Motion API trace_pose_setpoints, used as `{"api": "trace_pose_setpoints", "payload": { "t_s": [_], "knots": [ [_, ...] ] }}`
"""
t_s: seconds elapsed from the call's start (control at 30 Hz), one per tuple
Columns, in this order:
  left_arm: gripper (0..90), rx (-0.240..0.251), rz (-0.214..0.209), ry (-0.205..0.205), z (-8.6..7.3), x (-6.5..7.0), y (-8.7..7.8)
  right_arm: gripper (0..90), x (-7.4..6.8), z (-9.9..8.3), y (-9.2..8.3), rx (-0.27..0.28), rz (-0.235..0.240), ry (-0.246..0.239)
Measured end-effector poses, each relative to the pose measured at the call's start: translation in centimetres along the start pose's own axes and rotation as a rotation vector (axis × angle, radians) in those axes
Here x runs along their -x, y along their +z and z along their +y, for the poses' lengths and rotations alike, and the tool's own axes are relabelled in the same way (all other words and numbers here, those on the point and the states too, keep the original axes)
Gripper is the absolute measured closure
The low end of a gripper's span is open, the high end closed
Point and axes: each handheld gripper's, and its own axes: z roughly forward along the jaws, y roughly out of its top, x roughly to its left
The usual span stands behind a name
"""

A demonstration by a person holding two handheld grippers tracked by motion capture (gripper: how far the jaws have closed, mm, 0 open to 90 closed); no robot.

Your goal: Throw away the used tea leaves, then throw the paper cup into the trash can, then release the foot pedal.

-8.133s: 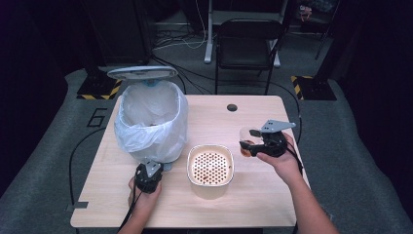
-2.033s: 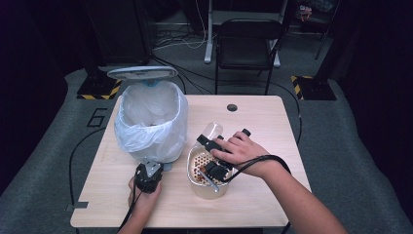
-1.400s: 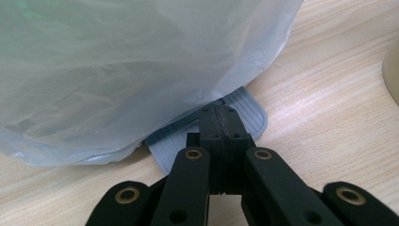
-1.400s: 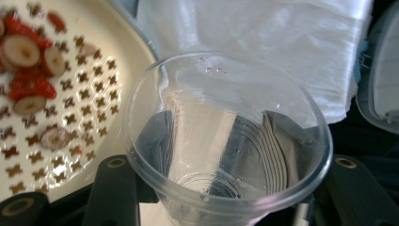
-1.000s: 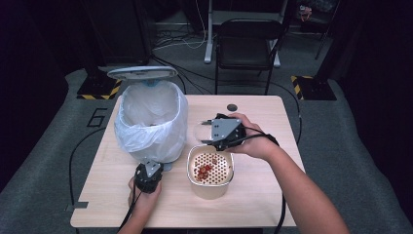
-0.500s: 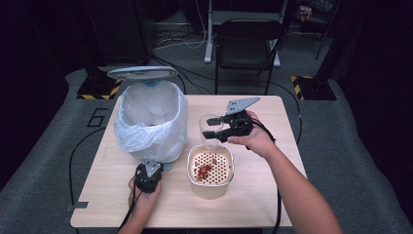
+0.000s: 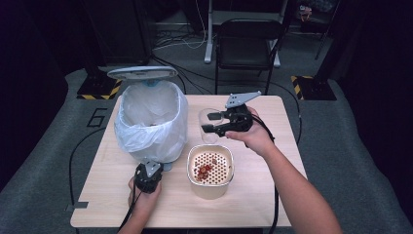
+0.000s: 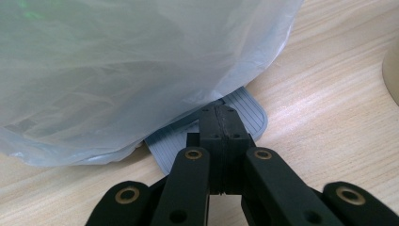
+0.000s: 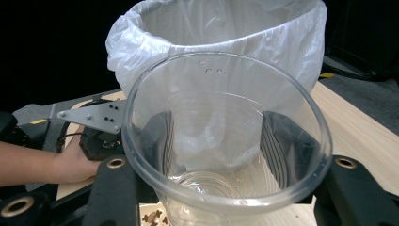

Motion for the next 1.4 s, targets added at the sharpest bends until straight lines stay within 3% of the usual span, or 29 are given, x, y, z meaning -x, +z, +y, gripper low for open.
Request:
{"api": "trace_pose_setpoints", "payload": {
  "t_s": [0.37, 0.43, 0.57, 0.97, 1.2, 1.4],
  "knots": [
    [90.0, 0.000, -0.003, -0.010, 0.0, 0.0, 0.0, 44.5, -1.8, 3.6, 0.1, 0.000, -0.029, 0.022],
    [90.0, -0.002, 0.010, 0.018, 0.1, -0.2, -0.1, 44.5, -2.2, 4.3, 0.2, -0.001, -0.034, 0.017],
    [90.0, 0.000, 0.008, 0.016, 0.1, -0.2, -0.1, 44.6, -2.7, 5.7, 0.6, -0.017, -0.033, 0.014],
    [90.0, -0.012, -0.004, 0.013, 0.1, -0.3, -0.1, 44.5, -3.2, 9.3, 1.5, -0.016, -0.073, 0.013],
    [90.0, -0.013, -0.003, 0.014, 0.1, -0.3, -0.1, 44.0, -3.3, 10.3, 2.9, -0.004, -0.091, 0.027],
    [90.0, -0.013, -0.005, 0.012, 0.1, -0.3, -0.1, 43.7, -3.5, 11.0, 4.1, -0.014, -0.096, 0.009]
  ]
}}
